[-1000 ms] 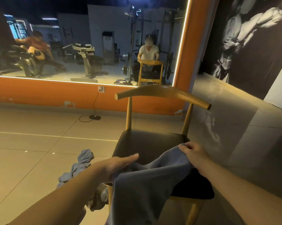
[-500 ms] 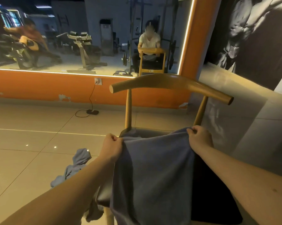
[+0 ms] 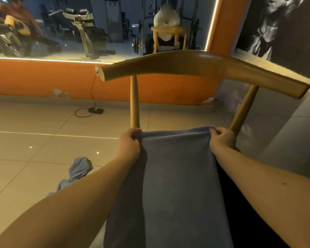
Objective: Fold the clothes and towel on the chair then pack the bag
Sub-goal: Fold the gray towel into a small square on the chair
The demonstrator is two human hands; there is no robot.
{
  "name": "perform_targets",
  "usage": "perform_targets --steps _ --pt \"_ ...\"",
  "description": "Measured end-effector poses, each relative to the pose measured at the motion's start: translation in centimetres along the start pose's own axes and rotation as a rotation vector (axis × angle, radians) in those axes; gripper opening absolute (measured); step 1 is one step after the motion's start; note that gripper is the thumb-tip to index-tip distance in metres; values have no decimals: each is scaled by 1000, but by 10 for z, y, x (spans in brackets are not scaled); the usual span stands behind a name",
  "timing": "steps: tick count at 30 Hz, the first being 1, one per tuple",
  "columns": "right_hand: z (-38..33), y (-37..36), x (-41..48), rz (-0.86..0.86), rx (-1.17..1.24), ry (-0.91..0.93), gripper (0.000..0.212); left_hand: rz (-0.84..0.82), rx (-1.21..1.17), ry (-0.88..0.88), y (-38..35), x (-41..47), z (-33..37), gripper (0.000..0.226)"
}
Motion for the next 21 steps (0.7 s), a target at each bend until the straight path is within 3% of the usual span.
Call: perform_targets --steps 6,9,13,18,21 --pt "10 -19 8 -89 -209 12 26 -113 514 -100 -17 -2 -1 23" --pt "7 -8 -9 -97 -287 100 31 -114 460 -50 -12 -9 -3 23" --pt "25 34 -63 -194 -46 91 22 -158 391 9 9 -47 -7 23" --pt "58 102 -162 -303 154 94 11 -153 455 -67 42 -155 1 36" --pt "87 136 -219 -344 156 105 10 -110 490 12 56 -218 -7 59"
Point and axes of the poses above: each hand's wrist, its own x-axis towards the middle knuckle, its own y-axis out of the back of the hand, z = x × y, the point moved 7 cm from there along x, towards the middle knuckle, and after that the axes turned 7 degrees about -y, right-handed, at the moved point
